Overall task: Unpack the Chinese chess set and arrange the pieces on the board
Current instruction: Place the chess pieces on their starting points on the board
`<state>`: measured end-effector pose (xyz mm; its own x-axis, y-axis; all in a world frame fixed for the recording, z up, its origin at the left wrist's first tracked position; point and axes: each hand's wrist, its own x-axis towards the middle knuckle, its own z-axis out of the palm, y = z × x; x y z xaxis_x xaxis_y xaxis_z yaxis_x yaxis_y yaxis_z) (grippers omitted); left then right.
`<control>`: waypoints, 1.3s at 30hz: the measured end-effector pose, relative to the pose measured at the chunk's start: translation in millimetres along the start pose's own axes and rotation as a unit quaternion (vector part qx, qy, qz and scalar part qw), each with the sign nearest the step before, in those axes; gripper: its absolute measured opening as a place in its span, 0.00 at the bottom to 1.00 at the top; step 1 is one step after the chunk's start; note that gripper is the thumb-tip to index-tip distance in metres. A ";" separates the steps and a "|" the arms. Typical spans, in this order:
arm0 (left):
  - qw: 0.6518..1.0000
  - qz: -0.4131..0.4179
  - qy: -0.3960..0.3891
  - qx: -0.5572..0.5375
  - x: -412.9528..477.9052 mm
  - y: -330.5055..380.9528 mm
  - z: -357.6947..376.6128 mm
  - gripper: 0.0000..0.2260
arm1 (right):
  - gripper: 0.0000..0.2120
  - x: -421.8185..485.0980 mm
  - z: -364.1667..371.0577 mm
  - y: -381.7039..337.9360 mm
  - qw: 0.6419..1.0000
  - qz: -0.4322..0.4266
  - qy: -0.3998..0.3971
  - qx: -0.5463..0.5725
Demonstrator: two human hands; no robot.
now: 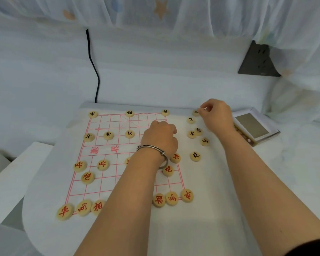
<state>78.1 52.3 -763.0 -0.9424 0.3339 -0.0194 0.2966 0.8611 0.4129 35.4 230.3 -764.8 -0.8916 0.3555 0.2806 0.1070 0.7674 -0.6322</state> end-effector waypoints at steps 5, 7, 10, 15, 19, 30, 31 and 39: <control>1.000 0.012 -0.011 0.012 -1.3 8.6 0.9 0.18 | 0.06 2.7 -25.7 8.9 0.998 0.037 -0.001 0.041; 1.000 0.015 -0.008 0.013 -2.6 11.9 0.8 0.18 | 0.08 3.4 -29.8 9.5 0.999 0.021 0.002 0.037; 1.000 0.019 -0.004 0.018 -5.3 16.5 2.0 0.18 | 0.09 5.3 -38.8 11.2 0.999 0.010 0.016 0.034; 0.999 0.026 -0.001 0.024 -3.7 18.7 3.8 0.18 | 0.11 4.8 -39.9 25.2 0.999 0.036 -0.017 0.006; 0.999 0.027 -0.001 0.030 -1.4 16.7 6.4 0.18 | 0.11 3.1 -32.0 31.1 0.998 0.033 -0.051 -0.024; 0.998 0.029 0.010 0.048 -3.6 13.3 6.4 0.18 | 0.08 -16.9 -45.2 3.1 0.962 0.037 -0.248 -0.104; 0.998 0.027 0.012 0.057 -6.2 12.1 6.2 0.18 | 0.07 -23.1 -45.9 -1.5 0.960 0.028 -0.253 -0.113; 0.996 0.026 -0.003 0.090 -24.7 9.1 2.0 0.19 | 0.10 -67.3 -35.8 -19.5 0.932 -0.045 -0.326 -0.154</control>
<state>104.3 52.7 -760.6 -0.9242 0.3817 -0.0090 0.3681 0.8971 0.2442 109.1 210.5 -745.4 -0.9702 -0.0390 -0.2392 0.0516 0.9310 -0.3613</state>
